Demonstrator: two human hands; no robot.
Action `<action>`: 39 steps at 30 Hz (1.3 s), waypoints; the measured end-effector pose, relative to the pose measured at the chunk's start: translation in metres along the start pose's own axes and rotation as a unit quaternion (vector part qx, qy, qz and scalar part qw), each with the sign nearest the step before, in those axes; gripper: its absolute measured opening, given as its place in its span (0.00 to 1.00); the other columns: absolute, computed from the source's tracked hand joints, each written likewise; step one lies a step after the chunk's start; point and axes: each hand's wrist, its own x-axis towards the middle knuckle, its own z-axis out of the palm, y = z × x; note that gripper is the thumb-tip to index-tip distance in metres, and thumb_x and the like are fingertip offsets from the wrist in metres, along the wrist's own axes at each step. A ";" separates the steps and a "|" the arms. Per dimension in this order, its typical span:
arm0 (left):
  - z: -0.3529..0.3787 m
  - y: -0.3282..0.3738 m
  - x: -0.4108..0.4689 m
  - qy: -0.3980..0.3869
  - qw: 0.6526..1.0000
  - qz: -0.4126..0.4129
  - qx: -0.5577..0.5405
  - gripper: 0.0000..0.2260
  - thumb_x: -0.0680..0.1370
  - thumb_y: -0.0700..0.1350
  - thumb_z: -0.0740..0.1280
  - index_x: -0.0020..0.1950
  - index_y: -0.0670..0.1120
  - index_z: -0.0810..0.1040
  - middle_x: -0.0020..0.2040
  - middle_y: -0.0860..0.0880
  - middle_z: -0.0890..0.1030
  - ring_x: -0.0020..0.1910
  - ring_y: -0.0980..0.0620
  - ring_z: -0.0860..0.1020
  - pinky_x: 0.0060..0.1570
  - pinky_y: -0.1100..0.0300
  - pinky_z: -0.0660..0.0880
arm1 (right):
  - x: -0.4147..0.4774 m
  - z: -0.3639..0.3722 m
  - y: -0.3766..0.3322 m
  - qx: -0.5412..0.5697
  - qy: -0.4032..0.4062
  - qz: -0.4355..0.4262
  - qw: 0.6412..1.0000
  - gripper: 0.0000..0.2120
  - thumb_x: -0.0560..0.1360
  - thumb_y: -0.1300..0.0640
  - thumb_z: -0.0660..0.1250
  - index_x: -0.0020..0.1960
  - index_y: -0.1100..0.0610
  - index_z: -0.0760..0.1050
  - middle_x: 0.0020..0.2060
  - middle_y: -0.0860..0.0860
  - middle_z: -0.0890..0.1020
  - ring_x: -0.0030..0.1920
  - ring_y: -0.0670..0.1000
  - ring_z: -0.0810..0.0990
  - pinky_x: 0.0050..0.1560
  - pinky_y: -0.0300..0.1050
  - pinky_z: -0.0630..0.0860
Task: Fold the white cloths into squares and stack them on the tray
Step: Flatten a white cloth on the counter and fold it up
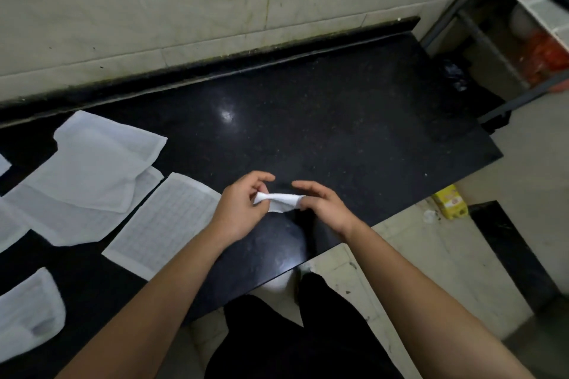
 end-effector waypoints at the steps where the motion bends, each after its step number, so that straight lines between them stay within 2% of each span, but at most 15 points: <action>1: -0.001 0.004 0.000 -0.004 1.000 0.001 -0.028 0.20 0.72 0.33 0.70 0.57 0.55 0.78 0.40 0.54 0.79 0.39 0.57 0.78 0.43 0.62 0.76 | -0.003 0.000 -0.002 0.016 -0.010 0.000 1.000 0.17 0.73 0.66 0.68 0.58 0.52 0.82 0.50 0.51 0.84 0.52 0.48 0.80 0.53 0.37 0.77; 4: -0.005 0.026 0.000 0.023 0.992 -0.031 -0.118 0.19 0.73 0.33 0.72 0.58 0.52 0.78 0.43 0.51 0.81 0.42 0.54 0.81 0.45 0.62 0.78 | -0.009 -0.009 -0.011 0.037 -0.021 -0.007 0.999 0.08 0.72 0.61 0.69 0.49 0.53 0.84 0.46 0.52 0.85 0.49 0.50 0.82 0.56 0.46 0.76; 6: -0.003 0.041 0.000 0.040 0.983 -0.071 -0.162 0.19 0.73 0.35 0.74 0.61 0.50 0.78 0.49 0.51 0.82 0.47 0.56 0.83 0.49 0.63 0.78 | -0.015 -0.021 -0.018 0.067 -0.030 -0.016 0.997 0.11 0.72 0.56 0.70 0.52 0.57 0.84 0.51 0.56 0.86 0.54 0.56 0.83 0.58 0.51 0.76; 8: 0.002 0.054 0.002 0.026 0.974 -0.119 -0.192 0.21 0.71 0.37 0.76 0.62 0.48 0.79 0.54 0.51 0.83 0.52 0.55 0.83 0.53 0.60 0.79 | -0.023 -0.035 -0.026 0.100 -0.037 -0.028 0.994 0.13 0.74 0.57 0.69 0.57 0.59 0.82 0.54 0.58 0.85 0.57 0.59 0.82 0.61 0.55 0.77; 11: 0.024 0.080 0.005 -0.022 0.958 -0.160 -0.238 0.13 0.73 0.36 0.75 0.56 0.40 0.82 0.53 0.41 0.85 0.55 0.43 0.83 0.58 0.50 0.79 | -0.035 -0.069 -0.036 0.118 -0.030 -0.057 0.991 0.10 0.78 0.60 0.66 0.57 0.59 0.82 0.53 0.57 0.85 0.54 0.56 0.83 0.60 0.53 0.78; 14: 0.063 0.115 0.009 -0.023 0.953 -0.150 -0.263 0.09 0.77 0.38 0.70 0.56 0.36 0.82 0.52 0.41 0.85 0.55 0.42 0.83 0.58 0.50 0.79 | -0.049 -0.118 -0.035 0.108 -0.012 -0.094 0.990 0.08 0.78 0.58 0.67 0.55 0.59 0.82 0.50 0.56 0.86 0.50 0.54 0.83 0.55 0.51 0.78; 18: 0.134 0.160 0.008 0.020 0.958 -0.126 -0.257 0.09 0.81 0.43 0.66 0.59 0.42 0.81 0.53 0.45 0.85 0.54 0.47 0.84 0.53 0.53 0.80 | -0.075 -0.190 -0.019 0.105 -0.003 -0.127 0.986 0.08 0.79 0.54 0.68 0.53 0.56 0.82 0.49 0.55 0.86 0.47 0.52 0.84 0.51 0.49 0.79; 22: 0.220 0.208 0.018 0.041 0.970 -0.090 -0.221 0.09 0.81 0.47 0.65 0.60 0.49 0.81 0.53 0.47 0.85 0.50 0.49 0.84 0.42 0.57 0.80 | -0.093 -0.275 -0.003 0.117 0.030 -0.163 0.979 0.07 0.79 0.52 0.68 0.53 0.55 0.82 0.48 0.54 0.86 0.49 0.54 0.85 0.54 0.52 0.80; 25: 0.278 0.245 0.034 0.023 0.974 -0.080 -0.209 0.10 0.81 0.46 0.66 0.61 0.51 0.80 0.50 0.49 0.86 0.45 0.52 0.84 0.36 0.60 0.79 | -0.108 -0.338 0.006 0.153 0.082 -0.178 0.968 0.07 0.79 0.54 0.69 0.53 0.56 0.81 0.48 0.58 0.86 0.45 0.51 0.84 0.48 0.49 0.79; 28: 0.328 0.277 0.054 -0.017 0.973 -0.081 -0.213 0.13 0.79 0.41 0.69 0.63 0.48 0.78 0.48 0.47 0.86 0.45 0.50 0.85 0.37 0.58 0.79 | -0.117 -0.399 0.013 0.189 0.132 -0.192 0.954 0.07 0.80 0.56 0.68 0.54 0.58 0.81 0.46 0.59 0.86 0.42 0.47 0.82 0.43 0.43 0.77; 32: 0.369 0.304 0.084 -0.042 0.974 -0.057 -0.216 0.18 0.75 0.34 0.71 0.64 0.45 0.76 0.49 0.43 0.86 0.43 0.49 0.84 0.39 0.59 0.79 | -0.108 -0.456 0.011 0.208 0.170 -0.207 0.941 0.08 0.80 0.58 0.67 0.55 0.60 0.81 0.42 0.54 0.85 0.39 0.45 0.82 0.39 0.37 0.78; 36: 0.406 0.327 0.131 -0.038 0.976 -0.030 -0.212 0.19 0.75 0.34 0.71 0.64 0.45 0.76 0.49 0.43 0.86 0.47 0.45 0.84 0.44 0.54 0.80 | -0.084 -0.510 0.003 0.195 0.192 -0.219 0.937 0.07 0.80 0.57 0.67 0.55 0.59 0.80 0.41 0.56 0.86 0.40 0.48 0.83 0.40 0.41 0.78; 39: 0.436 0.342 0.180 -0.029 0.973 -0.012 -0.229 0.18 0.75 0.34 0.72 0.63 0.46 0.77 0.48 0.44 0.86 0.46 0.47 0.85 0.39 0.59 0.78 | -0.061 -0.553 -0.008 0.156 0.226 -0.238 0.932 0.07 0.80 0.55 0.67 0.54 0.56 0.81 0.40 0.56 0.86 0.40 0.50 0.84 0.41 0.45 0.78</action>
